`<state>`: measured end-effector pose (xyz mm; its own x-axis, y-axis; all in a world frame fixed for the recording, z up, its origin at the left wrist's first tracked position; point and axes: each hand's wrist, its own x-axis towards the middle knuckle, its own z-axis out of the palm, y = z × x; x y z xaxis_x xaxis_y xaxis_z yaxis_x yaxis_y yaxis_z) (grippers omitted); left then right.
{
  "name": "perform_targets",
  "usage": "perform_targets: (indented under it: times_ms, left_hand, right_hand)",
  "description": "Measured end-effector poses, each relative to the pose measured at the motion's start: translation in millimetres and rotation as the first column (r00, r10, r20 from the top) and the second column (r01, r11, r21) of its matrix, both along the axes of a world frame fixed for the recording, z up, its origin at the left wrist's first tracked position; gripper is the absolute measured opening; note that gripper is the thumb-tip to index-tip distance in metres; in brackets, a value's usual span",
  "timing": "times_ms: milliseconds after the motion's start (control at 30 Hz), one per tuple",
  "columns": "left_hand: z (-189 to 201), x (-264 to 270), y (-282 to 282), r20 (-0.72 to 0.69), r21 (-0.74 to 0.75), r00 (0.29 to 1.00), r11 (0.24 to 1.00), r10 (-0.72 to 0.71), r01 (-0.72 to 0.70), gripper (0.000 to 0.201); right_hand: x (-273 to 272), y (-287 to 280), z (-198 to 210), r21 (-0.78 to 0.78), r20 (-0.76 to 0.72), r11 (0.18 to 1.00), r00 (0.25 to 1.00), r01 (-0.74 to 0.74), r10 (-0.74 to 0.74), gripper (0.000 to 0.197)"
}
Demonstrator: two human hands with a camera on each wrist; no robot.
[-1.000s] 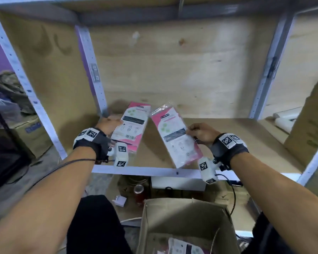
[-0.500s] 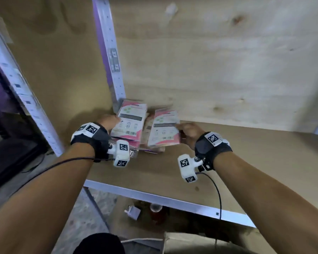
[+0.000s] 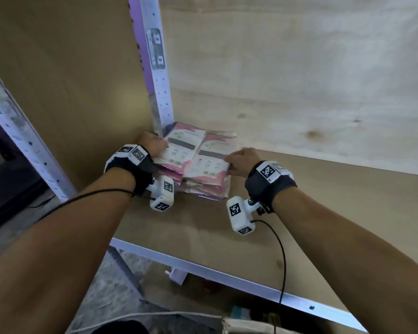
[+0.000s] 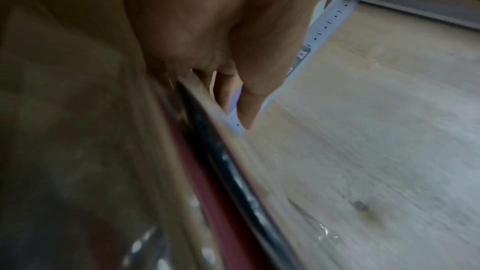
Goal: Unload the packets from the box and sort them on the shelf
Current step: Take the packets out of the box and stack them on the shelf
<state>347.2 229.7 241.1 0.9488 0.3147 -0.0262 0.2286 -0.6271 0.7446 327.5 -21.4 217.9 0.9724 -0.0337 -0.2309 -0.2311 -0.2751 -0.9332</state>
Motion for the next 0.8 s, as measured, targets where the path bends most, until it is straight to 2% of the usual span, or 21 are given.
perform_targets:
  times_ms: [33, 167, 233, 367, 500, 700, 800]
  left_hand:
    - [4.7, -0.9, -1.9, -0.004, 0.014, 1.0, 1.0, 0.0, 0.0, 0.028]
    - [25.3, -24.2, -10.4, -0.044, 0.079, 0.998, 0.995, -0.051, 0.054, 0.054]
    - [35.1, -43.6, -14.0, -0.045, 0.123, 0.995, 0.988, -0.085, 0.09, 0.053]
    - [50.6, -95.2, -26.7, 0.033, 0.186, 0.99, 0.974, -0.138, 0.13, 0.043]
    - [55.6, -155.4, -52.8, 0.175, 0.007, 0.959, 0.974, -0.224, 0.226, 0.02]
    - [54.2, -256.7, -90.6, 0.186, 0.001, 0.921, 0.938, -0.342, 0.348, 0.027]
    - [44.6, -304.5, -105.9, 0.179, -0.002, 0.898, 0.913, -0.401, 0.408, 0.031]
  right_hand:
    - [-3.3, 0.3, 2.2, -0.028, 0.015, 1.0, 1.0, -0.011, 0.011, 0.018]
    - [-24.1, -5.4, 17.9, -0.268, 0.051, 0.958, 0.991, -0.104, 0.122, 0.042]
    - [-41.3, -11.5, 28.5, -0.314, 0.043, 0.936, 0.983, -0.157, 0.179, 0.043]
    - [-87.3, -25.9, 47.5, -0.278, 0.053, 0.938, 0.971, -0.208, 0.231, 0.02]
    - [-152.7, -39.0, 62.1, -0.187, 0.011, 0.938, 0.954, -0.291, 0.298, 0.008]
    - [-262.0, -68.5, 84.9, -0.202, 0.041, 0.919, 0.935, -0.338, 0.352, 0.012]
    - [-311.1, -85.2, 86.9, -0.234, 0.048, 0.919, 0.94, -0.319, 0.338, 0.023]
